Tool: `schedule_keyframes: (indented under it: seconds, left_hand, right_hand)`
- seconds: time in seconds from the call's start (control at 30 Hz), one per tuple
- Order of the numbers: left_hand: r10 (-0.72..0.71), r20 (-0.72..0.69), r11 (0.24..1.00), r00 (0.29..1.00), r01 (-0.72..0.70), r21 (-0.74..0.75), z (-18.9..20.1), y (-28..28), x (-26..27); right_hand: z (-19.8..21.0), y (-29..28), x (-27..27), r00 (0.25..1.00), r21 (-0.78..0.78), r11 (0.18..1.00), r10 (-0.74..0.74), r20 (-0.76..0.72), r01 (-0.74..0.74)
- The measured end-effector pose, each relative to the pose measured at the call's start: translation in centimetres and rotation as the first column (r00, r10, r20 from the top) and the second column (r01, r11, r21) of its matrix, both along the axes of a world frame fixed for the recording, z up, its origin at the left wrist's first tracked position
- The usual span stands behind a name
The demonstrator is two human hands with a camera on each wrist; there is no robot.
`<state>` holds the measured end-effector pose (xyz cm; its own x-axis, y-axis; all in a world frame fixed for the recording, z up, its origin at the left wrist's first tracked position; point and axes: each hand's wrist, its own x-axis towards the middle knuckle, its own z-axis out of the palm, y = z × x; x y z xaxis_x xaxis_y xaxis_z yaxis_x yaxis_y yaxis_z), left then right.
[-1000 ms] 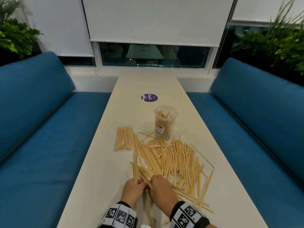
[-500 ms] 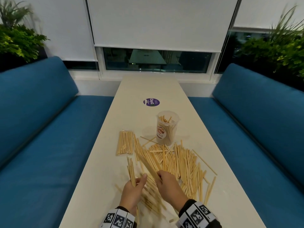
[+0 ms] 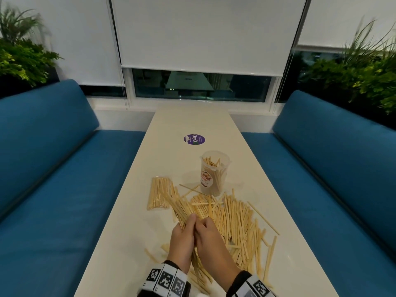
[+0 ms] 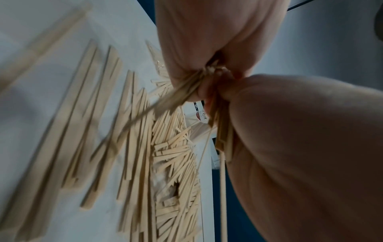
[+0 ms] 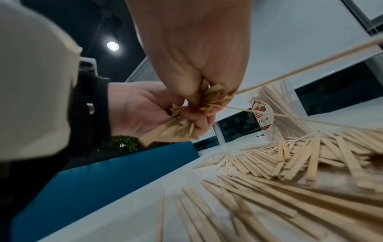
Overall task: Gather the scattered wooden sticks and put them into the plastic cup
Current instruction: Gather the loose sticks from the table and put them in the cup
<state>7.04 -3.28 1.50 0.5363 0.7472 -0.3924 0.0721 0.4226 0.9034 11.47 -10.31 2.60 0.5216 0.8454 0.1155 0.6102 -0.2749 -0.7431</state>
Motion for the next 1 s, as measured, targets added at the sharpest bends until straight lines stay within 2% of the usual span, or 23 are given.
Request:
schedule_keyframes:
  seconds: [0.13, 0.27, 0.4, 0.53, 0.67, 0.77, 0.83, 0.9, 1.0]
  left_hand:
    - [0.036, 0.040, 0.999, 0.999, -0.035, -0.016, 0.1, 0.3, 0.3]
    - [0.070, 0.094, 0.997, 0.993, -0.068, -0.022, 0.7, 0.1, 0.4]
    - [0.117, 0.098, 0.993, 0.988, -0.113, -0.039, 1.6, 0.2, 0.1]
    - [0.164, 0.065, 0.986, 0.984, -0.165, 0.011, 2.1, 1.1, -0.4]
    - [0.114, 0.029, 0.993, 0.993, -0.115, 0.038, 2.0, 1.7, -0.9]
    - [0.047, 0.072, 0.998, 0.996, -0.045, -0.037, 1.6, 1.1, -0.7]
    - [-0.014, 0.079, 0.999, 0.997, 0.016, -0.028, 1.2, 0.6, -0.6]
    - [-0.082, 0.074, 0.997, 0.994, 0.082, -0.002, 1.1, 0.1, -0.6]
    - [-0.175, 0.067, 0.984, 0.982, 0.177, -0.026, 1.6, -0.5, -0.7]
  right_hand:
    - [0.3, 0.1, 0.3, 0.995, 0.062, 0.998, 0.001, -0.104, 0.005]
    - [0.4, 0.2, 1.0, 0.999, 0.077, 0.996, 0.046, 0.021, -0.048]
    - [0.5, -0.4, 1.8, 0.998, 0.096, 0.994, 0.059, 0.019, -0.061]
    - [0.0, -1.3, 2.9, 1.000, 0.064, 0.998, 0.001, 0.009, -0.001]
    - [0.5, -2.0, 4.2, 0.992, 0.126, 0.985, -0.112, -0.054, 0.118]
    - [2.5, -2.0, 4.5, 0.971, 0.301, 0.927, -0.182, -0.158, 0.223]
    - [4.1, -1.9, 4.5, 0.951, 0.413, 0.864, -0.207, -0.232, 0.288]
    - [5.7, -1.9, 4.3, 0.927, 0.519, 0.789, -0.162, -0.339, 0.328]
    - [7.7, -2.2, 4.0, 0.866, 0.655, 0.646, -0.016, -0.500, 0.391]
